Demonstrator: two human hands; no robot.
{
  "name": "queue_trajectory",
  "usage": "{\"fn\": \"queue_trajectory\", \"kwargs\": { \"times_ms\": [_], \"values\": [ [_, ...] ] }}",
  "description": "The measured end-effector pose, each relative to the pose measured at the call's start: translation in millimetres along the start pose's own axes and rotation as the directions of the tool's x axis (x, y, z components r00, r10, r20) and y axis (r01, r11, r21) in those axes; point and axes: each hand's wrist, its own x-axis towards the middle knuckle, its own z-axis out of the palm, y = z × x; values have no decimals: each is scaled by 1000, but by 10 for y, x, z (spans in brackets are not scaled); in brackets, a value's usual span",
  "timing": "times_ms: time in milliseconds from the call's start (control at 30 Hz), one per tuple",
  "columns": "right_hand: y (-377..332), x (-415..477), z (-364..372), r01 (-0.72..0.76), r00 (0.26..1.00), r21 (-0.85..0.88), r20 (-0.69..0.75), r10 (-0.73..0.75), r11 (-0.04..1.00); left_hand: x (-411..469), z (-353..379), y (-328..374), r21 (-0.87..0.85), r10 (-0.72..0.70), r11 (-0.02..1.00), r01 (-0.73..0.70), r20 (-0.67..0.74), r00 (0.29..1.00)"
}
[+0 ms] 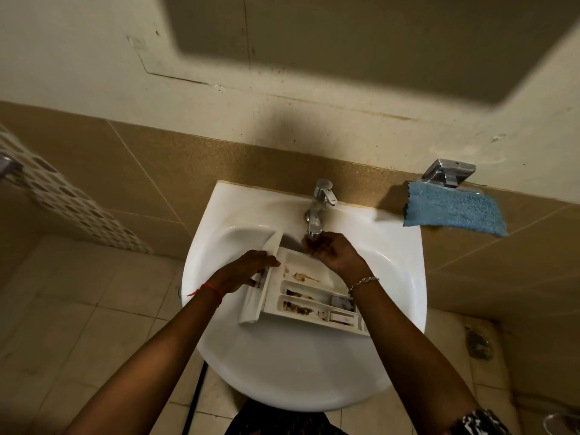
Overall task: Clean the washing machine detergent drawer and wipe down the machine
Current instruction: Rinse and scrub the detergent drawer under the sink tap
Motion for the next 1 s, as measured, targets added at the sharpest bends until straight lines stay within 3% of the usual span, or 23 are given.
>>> {"fn": "queue_trajectory", "kwargs": {
  "times_ms": [300,367,467,533,600,700,767,900,1000],
  "values": [
    [202,136,171,-66,973,-81,216,82,995,-65,27,-42,-62,7,998,-7,-7,1000],
    [217,117,104,-114,959,-212,230,163,971,-73,29,-76,-86,14,996,-16,-20,1000],
    [157,47,16,-229,907,-512,197,373,828,-61,50,-100,-99,24,995,-28,-48,999],
    [78,4,27,-248,917,-584,116,382,773,-67,56,-99,-94,28,995,-34,-61,998],
    [9,-13,46,-207,956,-541,67,287,815,-63,65,-101,-98,33,994,-39,-61,998],
    [-15,-20,63,-134,978,-269,119,171,954,-91,93,-79,-105,41,993,-49,-70,997],
    [0,-35,74,-107,979,-136,159,128,985,-102,114,-73,-106,46,993,-56,-91,995],
    [36,-39,85,-90,982,-83,157,102,993,-130,129,-70,-99,52,993,-63,-109,993],
    [60,-72,49,-136,971,-176,171,166,975,-114,122,-79,-104,60,992,-72,-110,992]
  ]
}}
